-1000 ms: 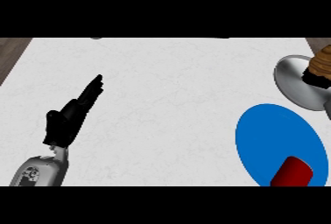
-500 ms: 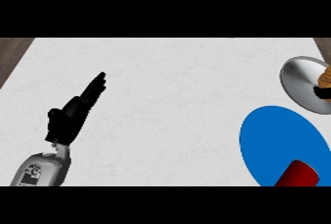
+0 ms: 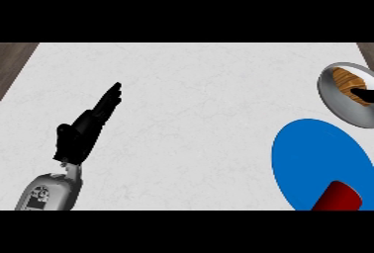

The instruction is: Pick the croissant from the plate and place it in the pan

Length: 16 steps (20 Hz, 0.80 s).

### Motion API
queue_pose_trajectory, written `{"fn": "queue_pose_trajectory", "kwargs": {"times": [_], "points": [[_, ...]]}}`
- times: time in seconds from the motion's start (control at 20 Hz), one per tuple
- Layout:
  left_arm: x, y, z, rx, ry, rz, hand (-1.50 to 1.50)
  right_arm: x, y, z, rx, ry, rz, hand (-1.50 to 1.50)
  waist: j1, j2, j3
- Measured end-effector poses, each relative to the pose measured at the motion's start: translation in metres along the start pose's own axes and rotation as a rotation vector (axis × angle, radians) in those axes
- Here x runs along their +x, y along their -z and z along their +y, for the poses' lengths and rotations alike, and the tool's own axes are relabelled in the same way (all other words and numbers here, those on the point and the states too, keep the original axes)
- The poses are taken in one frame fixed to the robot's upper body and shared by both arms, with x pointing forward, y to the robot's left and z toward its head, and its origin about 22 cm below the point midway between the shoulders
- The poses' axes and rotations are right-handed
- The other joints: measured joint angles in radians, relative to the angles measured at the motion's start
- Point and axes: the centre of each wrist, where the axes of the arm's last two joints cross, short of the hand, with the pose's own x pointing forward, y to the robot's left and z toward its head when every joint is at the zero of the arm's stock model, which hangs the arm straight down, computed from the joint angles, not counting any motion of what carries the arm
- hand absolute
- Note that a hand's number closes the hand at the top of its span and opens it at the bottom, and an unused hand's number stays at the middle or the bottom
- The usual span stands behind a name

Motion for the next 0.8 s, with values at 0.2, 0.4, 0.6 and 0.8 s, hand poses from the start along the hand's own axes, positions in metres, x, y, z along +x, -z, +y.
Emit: {"fn": "queue_pose_trajectory", "kwargs": {"times": [0.2,0.4,0.6,0.8], "points": [[-0.001,-0.001,0.002,0.010,0.001,0.002,0.00,-0.003,0.004,-0.011,-0.035,0.181,-0.010,-1.50,-0.006,-0.001,0.000],[-0.002,-0.001,0.006,0.022,0.003,0.009,0.00,-0.023,0.003,-0.020,-0.015,0.337,-0.014,-1.50,-0.016,-0.004,0.000],[-0.001,-0.002,0.004,0.021,-0.001,0.011,0.00,-0.056,-0.005,-0.032,0.026,0.424,-0.045,-1.50,-0.024,-0.010,-0.002],[-0.002,-0.004,0.009,0.030,-0.008,0.027,0.00,-0.087,-0.016,-0.040,0.032,0.481,-0.111,-1.50,-0.032,-0.015,-0.004]]}}
